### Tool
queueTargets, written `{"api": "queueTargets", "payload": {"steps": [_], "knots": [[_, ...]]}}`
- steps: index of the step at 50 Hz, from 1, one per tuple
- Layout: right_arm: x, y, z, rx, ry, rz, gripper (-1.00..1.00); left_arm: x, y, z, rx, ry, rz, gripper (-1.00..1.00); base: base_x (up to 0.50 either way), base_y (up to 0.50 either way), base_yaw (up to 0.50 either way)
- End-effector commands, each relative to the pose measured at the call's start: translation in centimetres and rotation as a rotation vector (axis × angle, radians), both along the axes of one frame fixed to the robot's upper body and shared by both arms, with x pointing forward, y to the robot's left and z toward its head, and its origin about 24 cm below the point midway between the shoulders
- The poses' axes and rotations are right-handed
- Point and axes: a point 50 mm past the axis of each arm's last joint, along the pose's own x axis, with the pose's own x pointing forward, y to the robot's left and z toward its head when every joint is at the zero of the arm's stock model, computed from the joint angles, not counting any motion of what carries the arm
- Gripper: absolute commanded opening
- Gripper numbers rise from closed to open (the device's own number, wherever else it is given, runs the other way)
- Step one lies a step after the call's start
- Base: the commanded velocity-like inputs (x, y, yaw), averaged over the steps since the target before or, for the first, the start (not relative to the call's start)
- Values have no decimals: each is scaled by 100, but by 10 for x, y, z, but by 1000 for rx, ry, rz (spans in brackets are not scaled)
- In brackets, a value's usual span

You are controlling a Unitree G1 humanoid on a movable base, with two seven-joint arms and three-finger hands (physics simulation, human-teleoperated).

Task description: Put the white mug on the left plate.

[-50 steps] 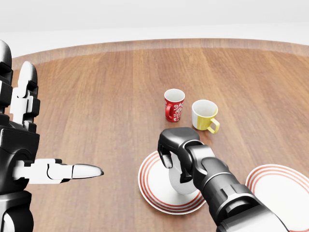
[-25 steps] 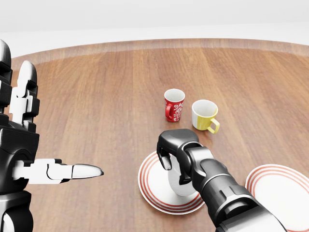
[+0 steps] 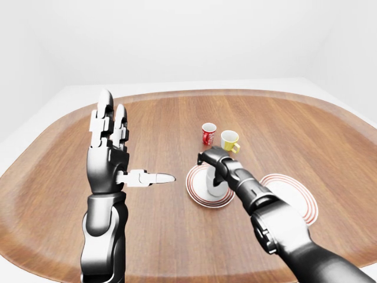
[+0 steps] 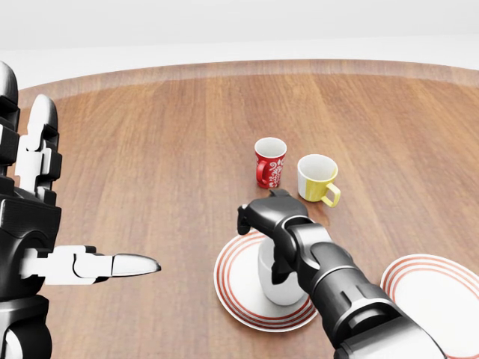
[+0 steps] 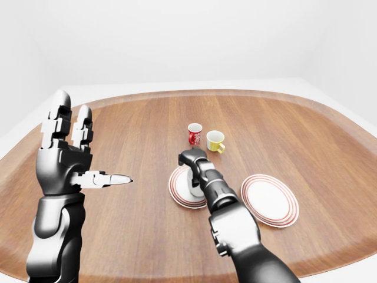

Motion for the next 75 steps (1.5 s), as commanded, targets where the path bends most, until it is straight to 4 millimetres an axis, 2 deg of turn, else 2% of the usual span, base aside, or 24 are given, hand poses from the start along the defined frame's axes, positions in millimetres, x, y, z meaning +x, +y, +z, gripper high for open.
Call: {"api": "queueTargets", "payload": {"steps": [1,21,51,62,68,73,75], "knots": [[-3,-3,-6,-19,18,1,100,1,0,-1,-2,5,1,100,0,0,0],[-7,-5,-13,-57,57,16,100,1,1,-1,1,3,4,100,0,0,0],[-2,-5,-5,-68,48,24,100,1,1,0,2,2,1,100,0,0,0],[4,-3,8,-26,41,15,100,1,1,0,2,1,1,100,0,0,0],[4,0,10,53,88,0,100,1,1,0,2,-1,1,100,0,0,0],[3,17,22,260,216,27,100,1,0,0,2,2,1,100,0,0,0],[3,28,35,367,246,72,100,0,0,0,2,1,0,100,0,0,0]]}}
